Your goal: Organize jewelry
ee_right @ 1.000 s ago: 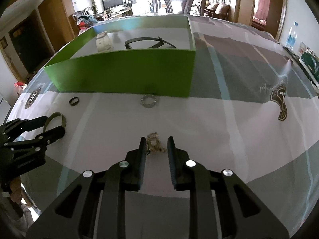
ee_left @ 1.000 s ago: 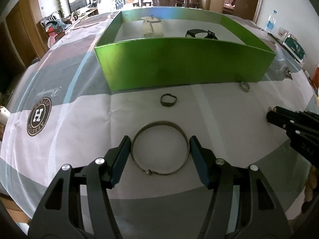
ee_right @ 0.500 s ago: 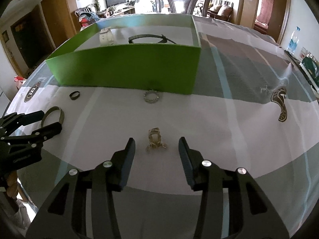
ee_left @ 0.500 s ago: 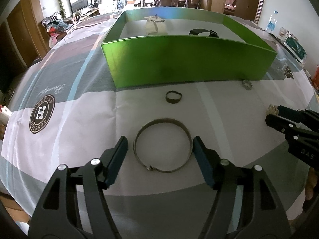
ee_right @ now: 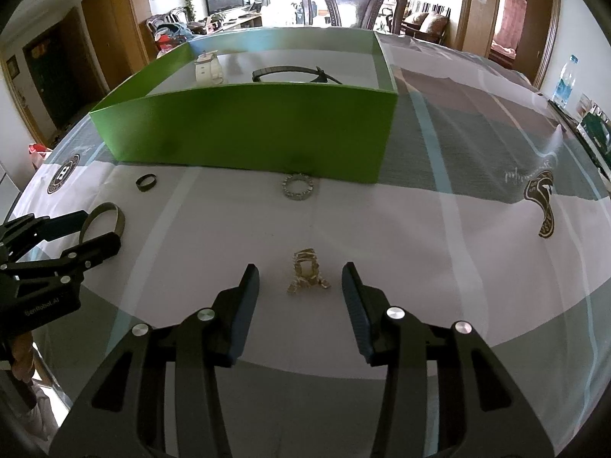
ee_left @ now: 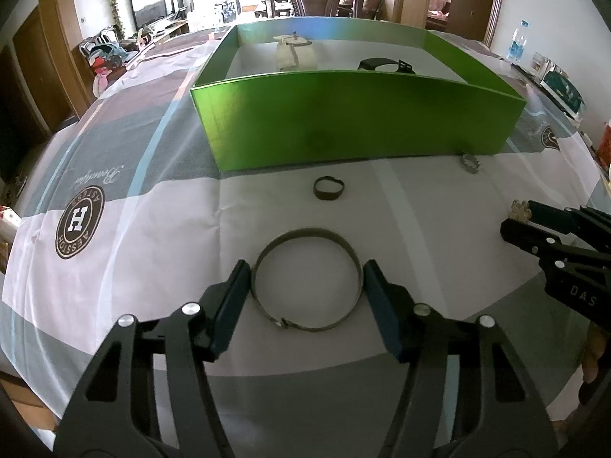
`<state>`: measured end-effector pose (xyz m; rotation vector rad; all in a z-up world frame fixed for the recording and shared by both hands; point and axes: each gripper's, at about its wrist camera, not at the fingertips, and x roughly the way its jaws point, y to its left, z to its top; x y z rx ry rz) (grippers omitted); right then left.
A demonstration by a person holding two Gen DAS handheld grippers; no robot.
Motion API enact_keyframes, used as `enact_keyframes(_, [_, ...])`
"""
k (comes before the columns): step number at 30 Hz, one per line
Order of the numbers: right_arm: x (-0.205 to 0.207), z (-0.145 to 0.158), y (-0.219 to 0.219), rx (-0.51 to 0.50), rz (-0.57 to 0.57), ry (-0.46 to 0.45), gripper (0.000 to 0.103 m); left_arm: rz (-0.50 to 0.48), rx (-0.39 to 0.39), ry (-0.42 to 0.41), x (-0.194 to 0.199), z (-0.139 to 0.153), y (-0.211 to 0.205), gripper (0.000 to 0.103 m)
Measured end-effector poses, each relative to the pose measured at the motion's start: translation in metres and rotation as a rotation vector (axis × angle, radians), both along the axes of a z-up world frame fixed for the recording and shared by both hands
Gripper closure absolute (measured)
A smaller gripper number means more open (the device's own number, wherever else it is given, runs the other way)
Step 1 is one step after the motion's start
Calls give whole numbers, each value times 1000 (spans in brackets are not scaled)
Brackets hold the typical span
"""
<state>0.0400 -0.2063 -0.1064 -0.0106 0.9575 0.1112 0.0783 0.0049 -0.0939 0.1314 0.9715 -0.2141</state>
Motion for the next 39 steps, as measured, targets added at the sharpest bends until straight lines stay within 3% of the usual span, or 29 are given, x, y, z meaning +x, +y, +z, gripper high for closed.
enact_keyframes(16, [7, 4, 1, -10, 4, 9, 58, 6, 6, 15, 1, 0, -2, 41])
enact_keyframes(18, [9, 2, 3, -9, 19, 11, 67, 6, 6, 13, 1, 0, -2, 41])
enact_keyframes(20, [10, 2, 4, -12, 21, 11, 87, 6, 6, 12, 1, 0, -2, 42])
enact_keyframes(33, [7, 13, -11, 35, 1, -9, 89, -11, 14, -9, -3, 10, -6, 42])
enact_keyframes(39, [12, 49, -12, 113, 41, -107, 89, -43, -8, -106, 2, 54, -6, 42])
